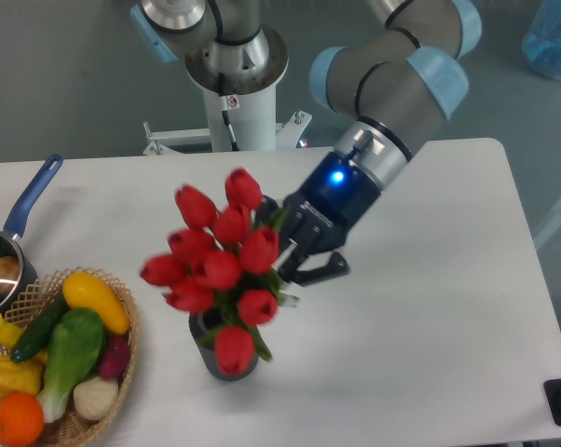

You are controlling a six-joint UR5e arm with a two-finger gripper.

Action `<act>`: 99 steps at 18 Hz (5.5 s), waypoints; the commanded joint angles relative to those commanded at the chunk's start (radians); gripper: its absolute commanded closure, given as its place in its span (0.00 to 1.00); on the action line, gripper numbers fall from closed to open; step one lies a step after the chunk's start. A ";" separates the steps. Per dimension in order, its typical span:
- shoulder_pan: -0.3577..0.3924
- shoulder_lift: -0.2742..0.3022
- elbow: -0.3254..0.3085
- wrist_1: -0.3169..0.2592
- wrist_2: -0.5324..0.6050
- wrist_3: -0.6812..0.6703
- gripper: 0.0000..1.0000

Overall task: Insert the flowers into the vase
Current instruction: 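Lower the tulip stems down into the grey vase opening, then push the tulip stems deeper into the vase, adjusting the bunch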

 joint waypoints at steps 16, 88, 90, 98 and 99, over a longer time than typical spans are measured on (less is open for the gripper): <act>-0.006 -0.026 -0.046 0.002 -0.112 0.150 0.85; -0.006 -0.210 -0.150 0.003 -0.244 0.382 0.83; -0.006 -0.215 -0.149 0.003 -0.244 0.382 0.83; 0.000 -0.248 -0.150 0.003 -0.244 0.440 0.83; -0.001 -0.249 -0.152 0.005 -0.244 0.440 0.83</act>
